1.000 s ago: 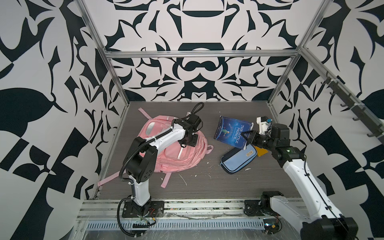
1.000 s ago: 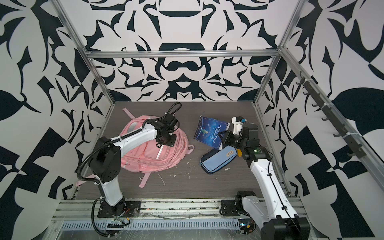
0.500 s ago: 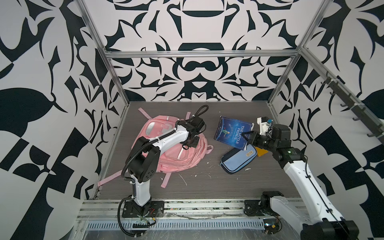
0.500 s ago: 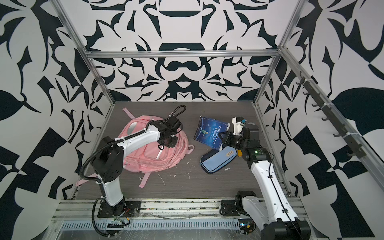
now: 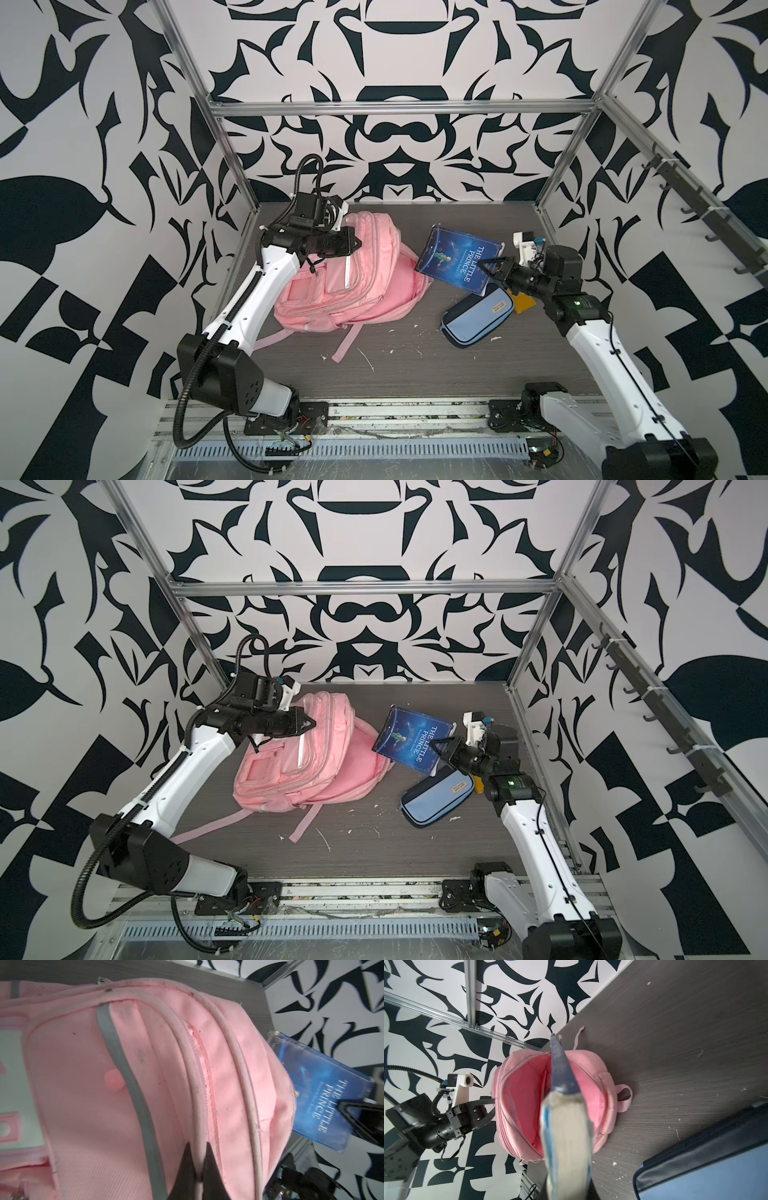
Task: Pack the student bag
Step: 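Lower the book into the backpack with the right gripper while the left holds the backpack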
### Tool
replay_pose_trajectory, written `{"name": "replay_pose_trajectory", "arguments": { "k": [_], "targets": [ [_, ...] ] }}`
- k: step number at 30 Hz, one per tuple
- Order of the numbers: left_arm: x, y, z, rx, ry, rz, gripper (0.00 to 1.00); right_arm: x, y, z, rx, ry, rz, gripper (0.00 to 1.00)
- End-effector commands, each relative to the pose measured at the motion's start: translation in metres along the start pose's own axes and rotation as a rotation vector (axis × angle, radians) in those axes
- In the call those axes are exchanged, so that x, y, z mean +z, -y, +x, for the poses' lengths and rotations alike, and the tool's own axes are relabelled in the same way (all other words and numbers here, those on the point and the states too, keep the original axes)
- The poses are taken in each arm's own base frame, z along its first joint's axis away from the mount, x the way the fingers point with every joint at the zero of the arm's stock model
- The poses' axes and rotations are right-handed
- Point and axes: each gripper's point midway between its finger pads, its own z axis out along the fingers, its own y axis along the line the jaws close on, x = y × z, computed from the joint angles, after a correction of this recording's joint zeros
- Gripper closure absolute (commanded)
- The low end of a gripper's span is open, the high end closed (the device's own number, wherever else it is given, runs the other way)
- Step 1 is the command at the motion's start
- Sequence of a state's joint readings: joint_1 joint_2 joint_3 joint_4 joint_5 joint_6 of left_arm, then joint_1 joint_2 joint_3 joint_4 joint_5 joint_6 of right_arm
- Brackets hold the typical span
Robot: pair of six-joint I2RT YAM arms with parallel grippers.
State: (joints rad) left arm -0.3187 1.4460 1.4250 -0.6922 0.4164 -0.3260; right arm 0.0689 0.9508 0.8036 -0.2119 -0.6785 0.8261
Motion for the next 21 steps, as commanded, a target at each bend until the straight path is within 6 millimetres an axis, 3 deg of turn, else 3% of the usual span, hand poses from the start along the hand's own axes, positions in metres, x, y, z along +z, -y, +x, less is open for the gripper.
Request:
{"name": "replay_pose_trajectory", "arguments": {
  "k": [1,6,10,21],
  "targets": [
    [-0.019,0.059,-0.014,0.111,0.068,0.289,1.0,0.013,-0.045,0.002,-0.025,-0.003,-0.136,1.0],
    [-0.026,0.083,-0.02,0.107,0.096,0.45,1.0,0.055,-0.053,0.03,0.007,-0.058,-0.187,1.0],
    [-0.029,0.091,-0.021,0.104,0.096,0.5,1.0,0.084,-0.053,0.052,-0.03,-0.114,-0.16,1.0],
    [-0.025,0.102,-0.028,0.074,0.12,0.549,1.0,0.187,-0.049,0.066,-0.036,-0.212,-0.207,1.0]
  ]
}}
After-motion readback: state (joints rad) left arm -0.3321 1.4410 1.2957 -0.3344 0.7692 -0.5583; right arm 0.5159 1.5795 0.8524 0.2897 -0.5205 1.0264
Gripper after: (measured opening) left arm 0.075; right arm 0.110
